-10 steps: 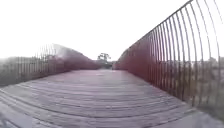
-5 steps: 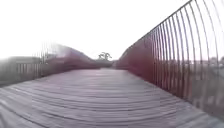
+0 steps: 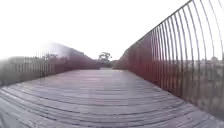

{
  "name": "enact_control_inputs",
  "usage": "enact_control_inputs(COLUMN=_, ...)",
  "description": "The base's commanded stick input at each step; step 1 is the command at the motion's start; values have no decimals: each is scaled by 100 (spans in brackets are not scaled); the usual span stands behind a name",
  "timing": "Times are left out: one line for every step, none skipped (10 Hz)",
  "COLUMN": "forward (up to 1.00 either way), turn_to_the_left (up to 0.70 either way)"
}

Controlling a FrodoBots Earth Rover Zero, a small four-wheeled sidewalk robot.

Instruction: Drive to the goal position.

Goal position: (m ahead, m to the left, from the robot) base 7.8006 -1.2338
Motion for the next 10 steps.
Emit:
enact_control_inputs(forward=70, turn_to_the_left=0)
enact_control_inputs(forward=70, turn_to_the_left=0)
enact_control_inputs(forward=70, turn_to_the_left=0)
enact_control_inputs(forward=70, turn_to_the_left=0)
enact_control_inputs(forward=70, turn_to_the_left=0)
enact_control_inputs(forward=70, turn_to_the_left=-14)
enact_control_inputs(forward=70, turn_to_the_left=-14)
enact_control_inputs(forward=70, turn_to_the_left=-14)
enact_control_inputs(forward=70, turn_to_the_left=-14)
enact_control_inputs(forward=70, turn_to_the_left=-14)
